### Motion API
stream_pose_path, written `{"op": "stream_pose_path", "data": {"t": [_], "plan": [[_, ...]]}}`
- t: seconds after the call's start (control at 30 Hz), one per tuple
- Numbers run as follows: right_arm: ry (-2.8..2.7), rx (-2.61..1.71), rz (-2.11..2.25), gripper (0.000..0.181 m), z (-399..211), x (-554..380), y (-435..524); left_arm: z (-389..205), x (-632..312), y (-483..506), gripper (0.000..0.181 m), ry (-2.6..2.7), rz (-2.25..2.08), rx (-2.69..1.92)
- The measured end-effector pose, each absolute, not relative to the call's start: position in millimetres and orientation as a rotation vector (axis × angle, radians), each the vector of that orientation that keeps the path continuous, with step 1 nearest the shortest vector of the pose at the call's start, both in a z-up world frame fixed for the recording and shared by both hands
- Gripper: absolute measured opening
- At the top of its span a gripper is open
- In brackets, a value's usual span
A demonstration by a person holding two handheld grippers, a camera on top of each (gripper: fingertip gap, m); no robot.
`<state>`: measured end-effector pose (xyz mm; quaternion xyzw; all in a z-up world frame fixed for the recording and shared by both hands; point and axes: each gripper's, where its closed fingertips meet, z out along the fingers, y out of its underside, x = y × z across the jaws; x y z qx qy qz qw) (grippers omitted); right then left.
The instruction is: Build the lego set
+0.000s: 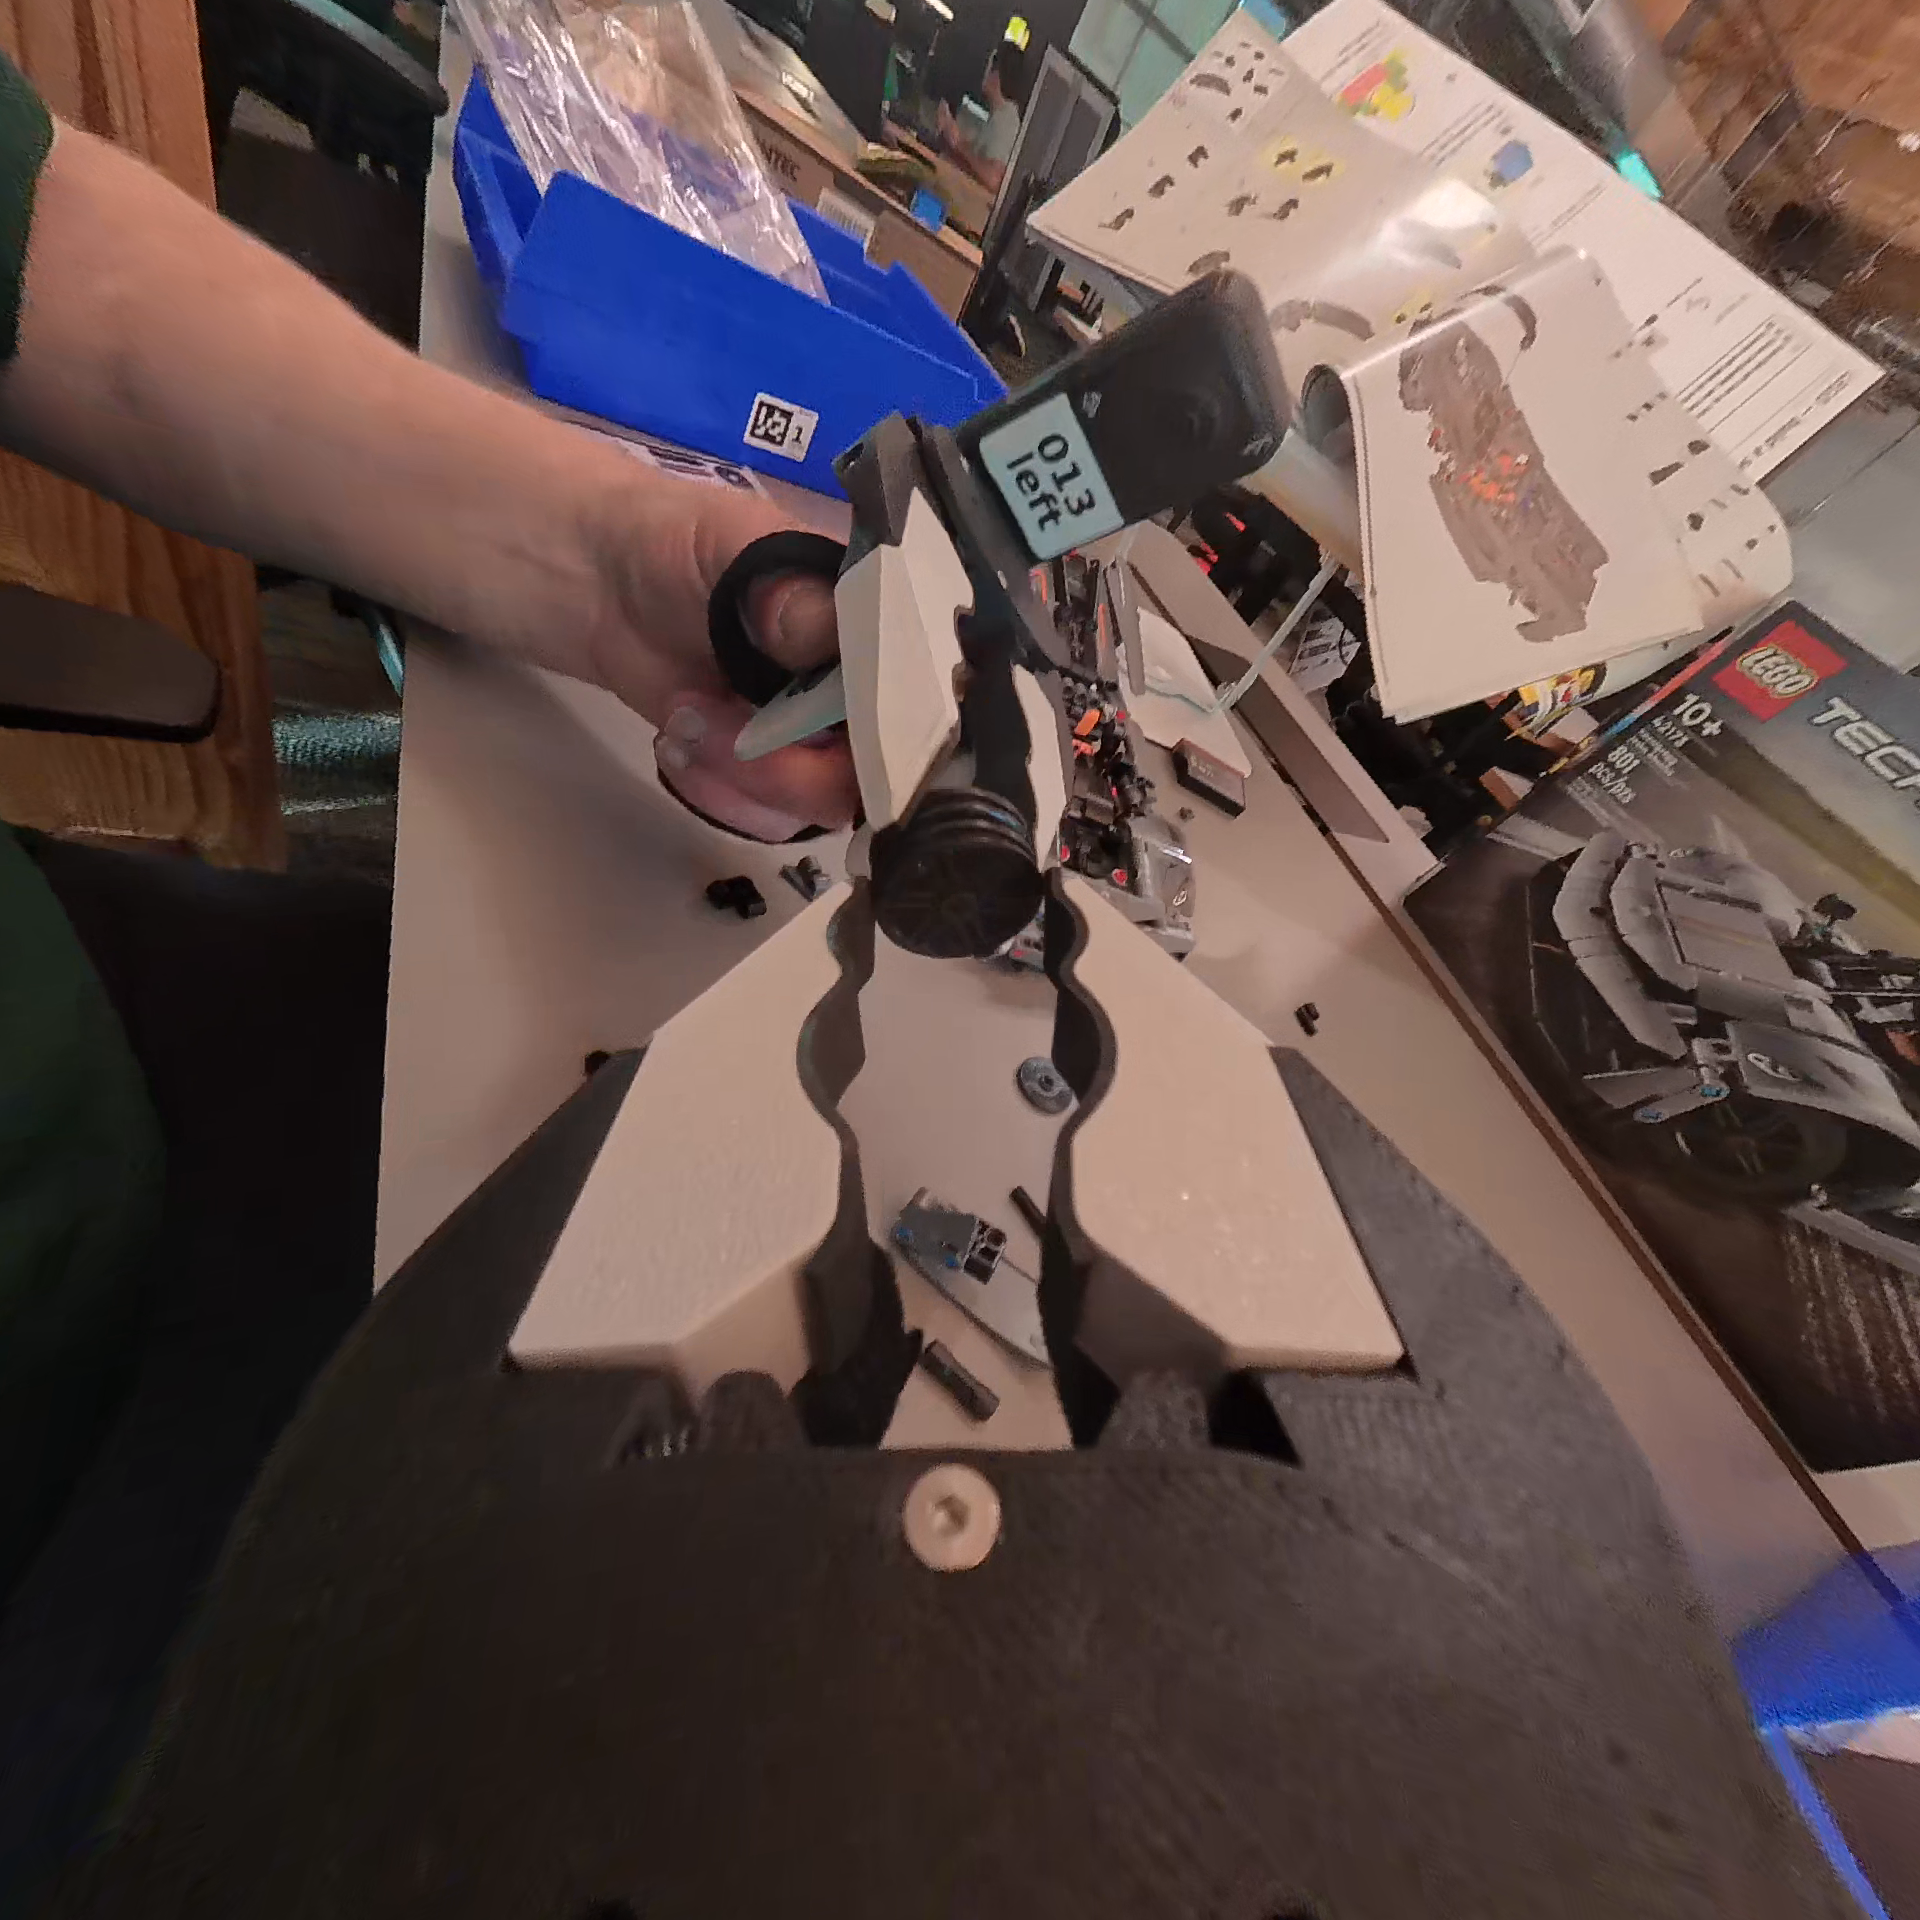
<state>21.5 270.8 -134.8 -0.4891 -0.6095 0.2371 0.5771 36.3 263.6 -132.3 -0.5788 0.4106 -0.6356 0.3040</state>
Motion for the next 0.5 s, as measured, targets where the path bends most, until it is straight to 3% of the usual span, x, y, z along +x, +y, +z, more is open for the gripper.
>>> {"op": "stream_pose_path", "data": {"t": [0.27, 0.5], "plan": [[-1.416, -1.072, 0.573, 0.03, -119.3, 10.1, 264.8, -114.7, 26.7, 256.0, 0.03, 1.068, -1.881, -1.392], [-1.465, -1.131, 0.544, 0.029, -126.6, 14.2, 271.3, -122.1, 26.7, 264.8, 0.03, 1.066, -1.778, -1.443]]}}
